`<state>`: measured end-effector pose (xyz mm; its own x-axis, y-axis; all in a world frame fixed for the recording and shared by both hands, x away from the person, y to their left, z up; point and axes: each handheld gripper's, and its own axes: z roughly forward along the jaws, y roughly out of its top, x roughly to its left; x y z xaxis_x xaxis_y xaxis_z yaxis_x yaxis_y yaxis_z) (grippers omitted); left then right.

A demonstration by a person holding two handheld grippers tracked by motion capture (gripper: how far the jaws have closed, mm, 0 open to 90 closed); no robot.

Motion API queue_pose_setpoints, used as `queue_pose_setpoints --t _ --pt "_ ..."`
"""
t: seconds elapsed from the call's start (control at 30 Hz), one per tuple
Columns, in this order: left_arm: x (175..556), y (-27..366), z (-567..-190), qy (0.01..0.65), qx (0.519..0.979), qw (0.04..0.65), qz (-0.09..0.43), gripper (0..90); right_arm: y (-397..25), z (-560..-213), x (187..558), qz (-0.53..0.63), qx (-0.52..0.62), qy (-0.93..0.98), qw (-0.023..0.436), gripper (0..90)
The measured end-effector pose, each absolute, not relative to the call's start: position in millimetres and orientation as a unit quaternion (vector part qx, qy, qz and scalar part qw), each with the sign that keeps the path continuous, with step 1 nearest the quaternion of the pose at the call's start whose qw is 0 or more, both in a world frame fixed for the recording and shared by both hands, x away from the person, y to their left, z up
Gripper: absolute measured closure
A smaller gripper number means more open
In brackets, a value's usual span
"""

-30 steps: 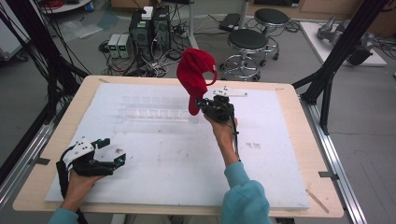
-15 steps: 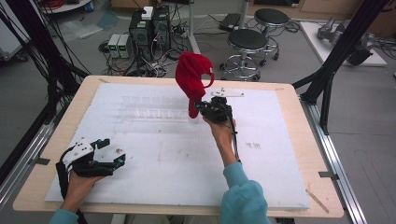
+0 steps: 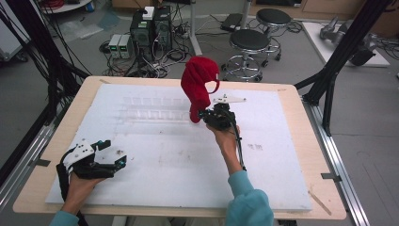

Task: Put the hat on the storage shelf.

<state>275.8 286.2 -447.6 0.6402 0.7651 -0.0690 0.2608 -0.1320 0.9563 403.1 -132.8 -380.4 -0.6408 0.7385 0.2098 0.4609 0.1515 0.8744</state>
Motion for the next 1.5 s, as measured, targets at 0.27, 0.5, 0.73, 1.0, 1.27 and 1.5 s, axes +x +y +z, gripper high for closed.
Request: queue_pose_setpoints --t 0.27,0.5,0.73,1.0,1.27,1.5 --pt "275.8 286.3 -447.7 0.360 0.716 0.553 0.229 7.1 -131.5 -379.6 401.3 0.502 0.403 0.753 0.138 84.7" --pt "275.7 286.7 -447.9 0.360 0.715 0.553 0.230 7.1 -130.7 -378.6 399.2 0.487 0.403 0.761 0.146 78.3" --pt "275.1 286.5 -447.9 0.360 0.714 0.553 0.232 7.1 -134.9 -372.5 392.0 0.478 0.409 0.758 0.169 55.8" --pt "274.2 287.1 -448.0 0.362 0.710 0.556 0.237 7.1 -167.0 -360.1 352.1 0.486 0.423 0.739 0.197 22.3" --pt "272.1 287.5 -448.3 0.364 0.702 0.560 0.245 7.1 -203.6 -349.3 295.5 0.514 0.374 0.728 0.258 13.9" --pt "271.9 288.3 -448.4 0.367 0.700 0.560 0.248 7.1 -248.9 -383.7 255.4 0.539 0.366 0.704 0.284 11.6"
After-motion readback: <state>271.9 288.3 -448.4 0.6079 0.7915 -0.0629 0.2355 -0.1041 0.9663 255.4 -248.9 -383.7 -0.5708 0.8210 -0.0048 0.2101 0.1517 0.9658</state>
